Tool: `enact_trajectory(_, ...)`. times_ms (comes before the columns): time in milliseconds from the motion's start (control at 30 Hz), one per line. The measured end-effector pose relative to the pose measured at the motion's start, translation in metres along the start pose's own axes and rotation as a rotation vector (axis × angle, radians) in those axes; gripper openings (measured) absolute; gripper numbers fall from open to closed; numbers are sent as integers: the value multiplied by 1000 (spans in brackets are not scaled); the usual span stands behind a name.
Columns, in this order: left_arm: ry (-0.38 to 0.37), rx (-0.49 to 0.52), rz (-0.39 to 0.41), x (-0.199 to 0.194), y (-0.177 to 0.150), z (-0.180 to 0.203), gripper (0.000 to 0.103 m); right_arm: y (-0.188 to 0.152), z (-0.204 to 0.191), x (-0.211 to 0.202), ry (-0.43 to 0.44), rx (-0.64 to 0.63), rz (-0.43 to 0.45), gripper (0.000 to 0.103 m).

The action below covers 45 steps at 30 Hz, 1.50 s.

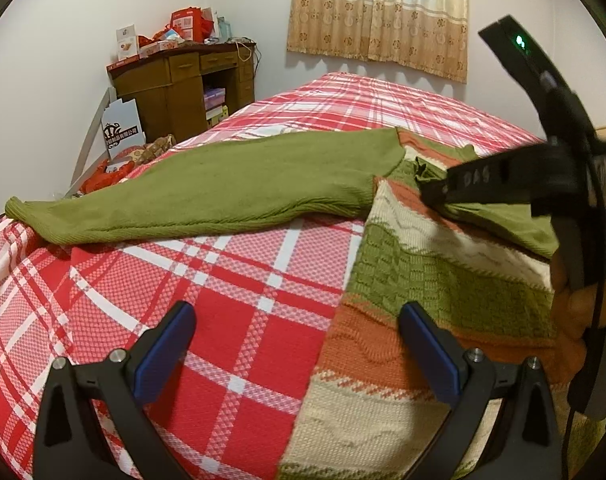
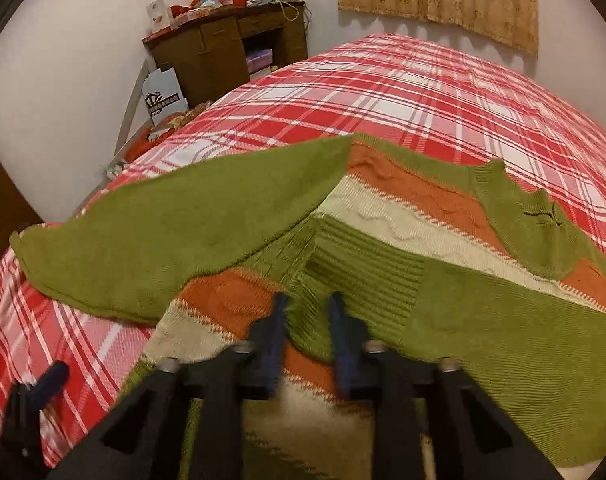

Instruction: Fold small clothes

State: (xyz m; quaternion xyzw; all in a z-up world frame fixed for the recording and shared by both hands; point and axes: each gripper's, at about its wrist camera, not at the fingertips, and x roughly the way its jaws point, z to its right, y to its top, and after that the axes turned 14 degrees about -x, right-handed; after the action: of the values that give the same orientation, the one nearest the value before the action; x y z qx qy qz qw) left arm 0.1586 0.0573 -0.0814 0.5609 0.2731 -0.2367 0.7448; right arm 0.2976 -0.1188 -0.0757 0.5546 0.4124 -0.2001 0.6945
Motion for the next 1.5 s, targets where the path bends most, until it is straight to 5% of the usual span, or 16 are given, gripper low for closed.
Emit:
enact_trajectory(233, -2, -1, 3, 0, -1, 0, 103, 5, -2, -18, 60, 88, 91, 7)
enact_trajectory(367, -1, 1, 6, 1, -2, 1, 103, 1, -2, 6, 127, 126, 52, 12)
enact_trajectory(400, -2, 2, 8, 0, -1, 2, 103, -3, 1, 7, 150, 151, 73, 15)
enact_trajectory(500, -6, 0, 9, 0, -1, 1, 103, -9, 15, -3, 282, 239, 125, 53)
enact_trajectory(567, -5, 1, 11, -1, -2, 0, 103, -12, 24, -23, 290, 255, 171, 58)
enact_trajectory(667, -3, 2, 11, -1, -2, 1, 103, -24, 36, -63, 228, 250, 248, 58)
enact_trajectory(767, -3, 2, 10, -1, -2, 0, 103, -55, 63, -105, -14, 281, 262, 56)
enact_trajectory(833, 0, 3, 11, -1, -2, 0, 103, -82, 86, -124, -198, 287, 209, 20)
enact_trajectory(933, 5, 5, 11, -1, -3, 0, 103, -126, 125, -135, -326, 369, 116, 18)
enact_trajectory(1100, 24, 12, 5, 0, -3, 2, 103, -174, 156, -119, -358, 433, 26, 18)
enact_trajectory(1200, 31, 12, -12, 2, -2, 2, 103, -184, 155, -124, -364, 427, 76, 18)
enact_trajectory(1300, 40, 11, -37, 3, 1, 2, 103, -181, 152, -122, -386, 413, 71, 26)
enact_trajectory(1433, 77, -25, -43, -12, 15, -11, 100, -182, 150, -123, -267, 376, 126, 73)
enact_trajectory(1500, 87, -87, 27, -29, 30, -30, 100, -181, 147, -122, -255, 360, 130, 73)
